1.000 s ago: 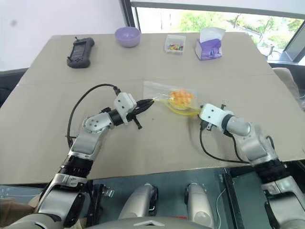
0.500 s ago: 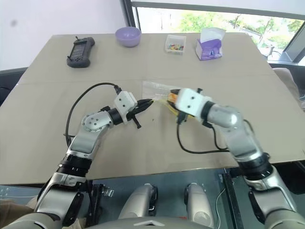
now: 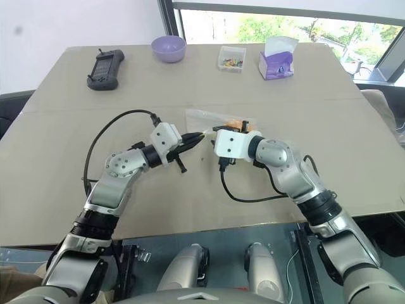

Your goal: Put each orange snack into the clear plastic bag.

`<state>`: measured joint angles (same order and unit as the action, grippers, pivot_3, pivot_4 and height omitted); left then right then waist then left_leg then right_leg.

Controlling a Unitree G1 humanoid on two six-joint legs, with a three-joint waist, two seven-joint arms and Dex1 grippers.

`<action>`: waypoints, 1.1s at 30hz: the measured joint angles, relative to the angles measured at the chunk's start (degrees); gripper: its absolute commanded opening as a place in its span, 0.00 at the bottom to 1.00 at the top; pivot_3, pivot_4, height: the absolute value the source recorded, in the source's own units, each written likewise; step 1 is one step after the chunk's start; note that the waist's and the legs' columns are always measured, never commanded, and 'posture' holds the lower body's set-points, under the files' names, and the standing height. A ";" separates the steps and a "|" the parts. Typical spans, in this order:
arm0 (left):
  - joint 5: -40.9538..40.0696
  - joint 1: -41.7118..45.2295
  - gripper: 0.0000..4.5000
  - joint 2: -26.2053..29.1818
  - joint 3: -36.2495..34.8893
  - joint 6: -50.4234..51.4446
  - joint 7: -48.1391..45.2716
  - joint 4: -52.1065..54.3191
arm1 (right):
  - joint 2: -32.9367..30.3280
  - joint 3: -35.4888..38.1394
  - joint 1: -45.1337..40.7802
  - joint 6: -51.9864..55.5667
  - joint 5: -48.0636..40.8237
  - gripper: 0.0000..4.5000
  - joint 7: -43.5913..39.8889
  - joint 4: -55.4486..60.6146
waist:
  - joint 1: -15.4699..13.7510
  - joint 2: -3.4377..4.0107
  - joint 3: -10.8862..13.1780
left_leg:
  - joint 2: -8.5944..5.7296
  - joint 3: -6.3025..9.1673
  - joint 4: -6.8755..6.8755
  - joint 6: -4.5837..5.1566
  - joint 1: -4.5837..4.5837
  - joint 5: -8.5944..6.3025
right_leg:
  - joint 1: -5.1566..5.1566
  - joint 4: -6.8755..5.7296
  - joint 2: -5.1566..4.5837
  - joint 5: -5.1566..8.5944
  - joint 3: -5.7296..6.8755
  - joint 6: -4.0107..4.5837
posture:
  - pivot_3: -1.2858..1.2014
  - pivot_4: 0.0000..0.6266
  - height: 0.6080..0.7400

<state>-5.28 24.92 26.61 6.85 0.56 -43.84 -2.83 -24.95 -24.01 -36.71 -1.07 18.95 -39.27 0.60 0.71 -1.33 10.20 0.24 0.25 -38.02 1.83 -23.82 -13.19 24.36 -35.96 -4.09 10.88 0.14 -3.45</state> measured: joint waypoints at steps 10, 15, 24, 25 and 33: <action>0.00 -0.42 0.00 0.07 0.01 0.83 0.01 1.78 | 1.74 -0.37 -2.38 -4.51 2.88 0.36 0.65 -3.64 | -0.05 0.00 0.00 | 0.00 0.00 0.00 0.00 0.00 0.00 | 0.00 0.00 -0.01 0.00 0.00 0.00 | 0.52 0.24 1.00; 0.01 -0.42 0.00 0.09 0.01 1.50 0.01 2.24 | 1.89 -0.46 -2.38 -5.50 3.32 0.16 0.37 -4.23 | 0.00 0.00 0.00 | 0.00 0.00 0.00 0.00 0.00 0.00 | 0.00 0.00 0.00 0.00 0.00 0.00 | 0.52 0.24 1.00; 0.04 -0.49 0.00 0.37 0.01 1.55 0.06 2.24 | 2.35 -0.55 -2.44 -5.87 4.59 0.01 0.14 -4.50 | -0.02 0.00 0.00 | 0.00 -0.01 0.00 0.00 0.00 0.00 | 0.00 0.00 0.00 0.00 0.00 0.00 | 0.52 0.24 1.00; 0.05 -0.49 0.00 0.38 0.01 1.55 0.07 2.24 | 2.36 -0.54 -2.45 -5.89 4.65 0.01 0.14 -4.50 | -0.01 0.00 0.00 | 0.00 -0.01 0.00 0.00 0.00 0.00 | 0.00 0.00 0.00 0.00 0.00 0.00 | 0.52 0.24 1.00; -0.14 -0.69 0.00 0.32 0.00 1.51 -0.04 2.24 | 2.32 -0.52 -2.48 -6.60 5.08 0.01 0.12 -4.87 | 0.00 0.00 0.00 | 0.00 0.00 0.00 0.00 0.00 0.00 | 0.00 0.00 0.00 0.00 0.00 0.00 | 0.52 0.24 1.00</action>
<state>-5.41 24.23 26.93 6.86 2.06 -43.88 -0.59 -22.63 -24.54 -39.19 -7.67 24.04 -39.15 -4.27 0.70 -1.32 10.21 0.24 0.25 -38.01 1.83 -23.82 -13.19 24.37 -35.96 -4.09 10.88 0.14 -3.45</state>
